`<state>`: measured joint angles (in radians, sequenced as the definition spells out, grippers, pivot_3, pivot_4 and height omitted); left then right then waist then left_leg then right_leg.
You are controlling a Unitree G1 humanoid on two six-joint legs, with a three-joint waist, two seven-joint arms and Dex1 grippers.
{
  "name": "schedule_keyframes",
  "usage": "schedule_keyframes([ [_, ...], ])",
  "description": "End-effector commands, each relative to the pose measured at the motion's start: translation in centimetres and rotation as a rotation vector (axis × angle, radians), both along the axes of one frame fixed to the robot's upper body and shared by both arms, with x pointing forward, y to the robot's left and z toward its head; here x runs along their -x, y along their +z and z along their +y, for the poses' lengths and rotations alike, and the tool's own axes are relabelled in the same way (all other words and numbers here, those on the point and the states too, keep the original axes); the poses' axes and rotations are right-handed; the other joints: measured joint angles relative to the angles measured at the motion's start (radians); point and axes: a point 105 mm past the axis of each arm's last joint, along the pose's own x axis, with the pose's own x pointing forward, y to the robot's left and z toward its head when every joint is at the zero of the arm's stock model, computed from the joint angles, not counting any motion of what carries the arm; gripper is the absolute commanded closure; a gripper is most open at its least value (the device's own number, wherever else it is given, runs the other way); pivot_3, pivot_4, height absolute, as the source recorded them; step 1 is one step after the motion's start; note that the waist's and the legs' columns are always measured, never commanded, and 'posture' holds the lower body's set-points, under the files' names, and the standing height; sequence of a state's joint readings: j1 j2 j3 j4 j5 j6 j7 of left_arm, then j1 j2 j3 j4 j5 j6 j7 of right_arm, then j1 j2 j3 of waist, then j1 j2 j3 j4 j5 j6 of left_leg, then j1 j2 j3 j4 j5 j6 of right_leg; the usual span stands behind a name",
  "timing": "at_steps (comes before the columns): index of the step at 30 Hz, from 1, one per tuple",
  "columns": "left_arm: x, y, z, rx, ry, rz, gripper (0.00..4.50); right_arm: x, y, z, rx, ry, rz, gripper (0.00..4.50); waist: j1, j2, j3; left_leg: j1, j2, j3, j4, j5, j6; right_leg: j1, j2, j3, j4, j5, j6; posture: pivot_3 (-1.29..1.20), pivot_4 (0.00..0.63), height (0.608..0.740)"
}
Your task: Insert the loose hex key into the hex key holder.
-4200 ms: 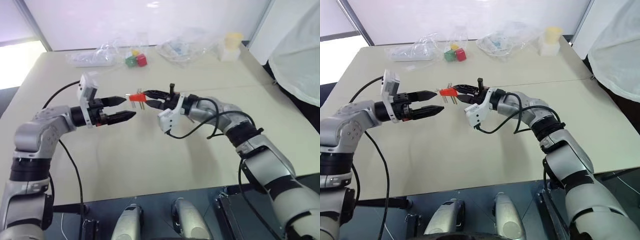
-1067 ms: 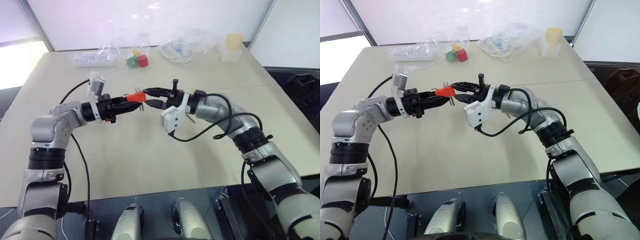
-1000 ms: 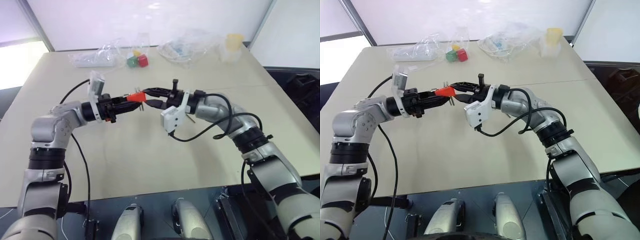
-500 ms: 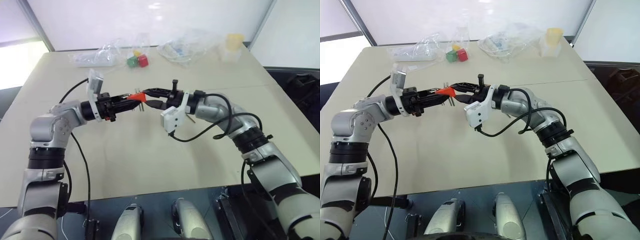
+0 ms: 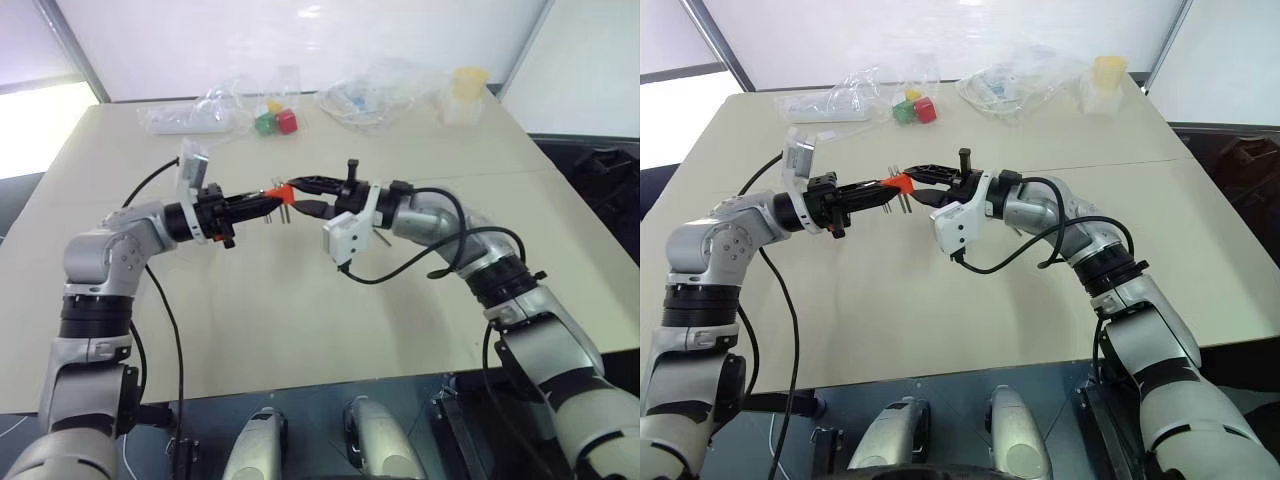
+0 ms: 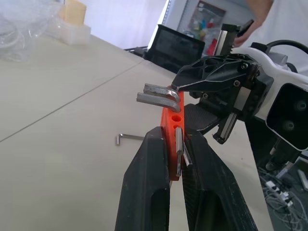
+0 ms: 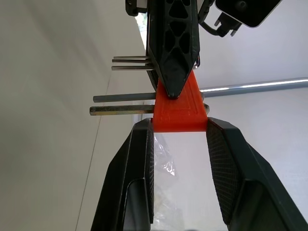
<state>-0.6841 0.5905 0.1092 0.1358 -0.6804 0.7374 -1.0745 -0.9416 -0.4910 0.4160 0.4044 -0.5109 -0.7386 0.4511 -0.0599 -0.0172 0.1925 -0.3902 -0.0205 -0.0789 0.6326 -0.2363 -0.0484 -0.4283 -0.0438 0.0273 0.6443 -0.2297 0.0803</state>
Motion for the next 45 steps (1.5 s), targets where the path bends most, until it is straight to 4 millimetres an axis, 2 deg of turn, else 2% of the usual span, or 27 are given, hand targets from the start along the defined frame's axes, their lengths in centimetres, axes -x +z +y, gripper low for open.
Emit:
schedule_keyframes([
  [1, 0.0, 1.8, 0.4, 0.024, 0.021, -0.065, 4.46, 0.8, 1.0, 0.5, -0.03, 0.036, -0.024, 3.5, 0.0, 0.0, 0.0, 0.0, 0.0, 0.0, 0.0, 0.0, 0.0, 0.0, 0.0, 0.0, 0.0, 0.0, 0.0, 0.0, 0.15, 0.74],
  [4, 0.0, 1.8, 0.4, 0.022, 0.021, -0.067, 4.46, 0.8, 0.9, 0.5, -0.029, 0.034, 0.007, 3.5, 0.0, 0.0, 0.0, 0.0, 0.0, 0.0, 0.0, 0.0, 0.0, 0.0, 0.0, 0.0, 0.0, 0.0, 0.0, 0.0, 0.15, 0.74],
  [5, 0.0, 1.7, 0.4, 0.02, 0.021, -0.067, 4.5, 0.8, 0.8, 0.5, -0.027, 0.036, 0.012, 2.45, 0.001, 0.0, 0.0, 0.0, 0.0, 0.0, 0.0, 0.0, 0.0, 0.0, 0.0, 0.0, 0.0, 0.0, 0.0, 0.0, 0.15, 0.74],
  [9, 0.1, 1.6, 0.5, 0.014, 0.023, -0.067, 4.5, 0.8, 0.8, 0.4, -0.021, 0.027, 0.019, 0.4, 0.001, 0.0, 0.0, 0.0, 0.0, 0.0, 0.0, 0.0, 0.0, 0.0, 0.0, 0.0, 0.0, 0.0, 0.0, 0.0, 0.15, 0.74],
  [10, 0.1, 1.5, 0.5, 0.012, 0.023, -0.067, 4.5, 0.7, 0.6, 0.4, -0.011, 0.024, 0.025, 0.06, 0.002, 0.0, 0.0, 0.0, 0.0, 0.0, 0.0, 0.0, 0.0, 0.0, 0.0, 0.0, 0.0, 0.0, 0.0, 0.0, 0.15, 0.74],
  [12, 0.1, 1.5, 0.6, 0.007, 0.026, -0.07, 4.5, 0.7, 0.0, 0.1, 0.025, 0.017, 0.05, 0.06, 0.002, 0.0, 0.0, 0.0, 0.0, 0.0, 0.0, 0.0, 0.0, 0.0, 0.0, 0.0, 0.0, 0.0, 0.0, 0.0, 0.15, 0.74],
  [15, 0.3, 1.4, 0.9, -0.024, 0.032, -0.096, 4.5, -0.3, -0.5, -0.7, -0.003, -0.064, 0.177, 0.06, 0.002, 0.0, 0.0, 0.0, 0.0, 0.0, 0.0, 0.0, 0.0, 0.0, 0.0, 0.0, 0.0, 0.0, 0.0, 0.0, 0.15, 0.74],
  [19, 0.8, 1.3, 1.1, -0.104, 0.036, -0.167, 4.5, -3.4, 0.3, -2.9, -0.223, -0.264, 0.539, 0.06, 0.003, 0.0, 0.0, 0.0, 0.0, 0.0, 0.0, 0.0, 0.0, 0.0, 0.0, 0.0, 0.001, 0.0, 0.0, 0.0, 0.15, 0.74],
  [21, 1.2, 1.1, 1.2, -0.163, 0.031, -0.211, 4.5, -4.7, 0.5, -4.0, -0.259, -0.353, 0.683, 0.06, 0.006, 0.0, 0.0, 0.0, 0.0, -0.001, 0.001, 0.0, 0.0, 0.0, 0.0, 0.0, 0.001, 0.0, 0.0, 0.0, 0.15, 0.74],
  [25, 1.9, 0.9, 1.5, -0.238, 0.022, -0.269, 4.5, -6.7, 0.8, -5.9, -0.279, -0.513, 0.826, 0.06, 0.014, 0.0, 0.0, 0.0, 0.0, 0.0, 0.0, 0.0, 0.0, 0.0, 0.0, 0.0, 0.001, 0.0, 0.0, 0.0, 0.15, 0.74],
  [29, 2.1, 1.1, 1.5, -0.235, 0.028, -0.278, 4.5, -7.2, -0.6, -6.9, -0.197, -0.595, 1.005, 0.06, 0.018, 0.0, 0.0, 0.0, 0.0, 0.0, 0.0, 0.0, 0.0, -0.001, 0.0, 0.0, 0.001, 0.0, -0.001, 0.0, 0.15, 0.74],
  [32, 2.3, 0.6, 1.3, -0.246, 0.032, -0.285, 4.5, -7.9, -1.9, -8.5, -0.139, -0.666, 1.1, 0.06, 0.016, 0.0, 0.0, 0.0, 0.0, 0.001, 0.0, 0.0, 0.0, -0.001, -0.001, 0.0, 0.0, 0.0, 0.0, 0.0, 0.15, 0.74],
  [36, 2.5, 0.5, 1.0, -0.233, 0.034, -0.282, 4.5, -7.6, -4.0, -9.8, -0.062, -0.715, 1.26, 0.06, 0.015, 0.0, 0.0, -0.001, 0.0, 0.001, 0.0, 0.0, 0.0, -0.001, -0.001, -0.001, 0.0, 0.0, 0.0, 0.0, 0.15, 0.74],
  [40, 2.6, 0.2, 0.9, -0.234, 0.04, -0.281, 4.5, -8.2, -4.8, -10.7, -0.075, -0.801, 1.329, 0.06, 0.009, 0.001, 0.0, 0.0, 0.0, 0.001, -0.001, 0.0, 0.0, -0.001, -0.001, 0.0, 0.0, 0.0, 0.0, 0.0, 0.15, 0.74],
  [45, 2.7, 0.0, 0.9, -0.234, 0.052, -0.278, 4.5, -8.4, -5.8, -10.8, -0.125, -0.849, 1.4, 0.06, 0.001, 0.001, 0.0, 0.0, 0.0, 0.001, -0.001, 0.0, 0.0, -0.002, 0.0, 0.0, 0.001, 0.0, 0.0, 0.0, 0.15, 0.74],
])
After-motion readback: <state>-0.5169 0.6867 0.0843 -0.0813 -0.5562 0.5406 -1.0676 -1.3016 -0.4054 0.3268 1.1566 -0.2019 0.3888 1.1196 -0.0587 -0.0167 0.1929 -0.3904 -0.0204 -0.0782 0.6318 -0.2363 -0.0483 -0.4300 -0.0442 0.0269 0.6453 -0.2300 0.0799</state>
